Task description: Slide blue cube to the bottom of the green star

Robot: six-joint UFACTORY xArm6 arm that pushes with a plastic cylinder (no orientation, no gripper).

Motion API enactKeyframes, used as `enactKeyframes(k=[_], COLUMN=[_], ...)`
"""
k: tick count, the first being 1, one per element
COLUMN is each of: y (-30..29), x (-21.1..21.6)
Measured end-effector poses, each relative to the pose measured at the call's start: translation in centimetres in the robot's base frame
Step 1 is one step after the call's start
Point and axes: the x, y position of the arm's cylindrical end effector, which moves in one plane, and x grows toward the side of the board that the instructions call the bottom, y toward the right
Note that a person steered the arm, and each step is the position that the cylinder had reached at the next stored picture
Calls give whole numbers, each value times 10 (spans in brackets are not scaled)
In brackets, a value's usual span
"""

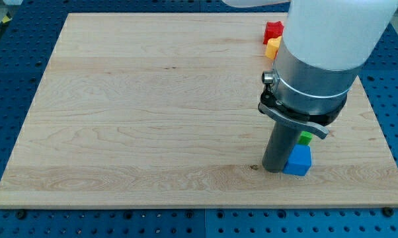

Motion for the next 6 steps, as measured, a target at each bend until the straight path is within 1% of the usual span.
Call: enactKeyframes(k=[5,6], y=[20,9], x=[0,0])
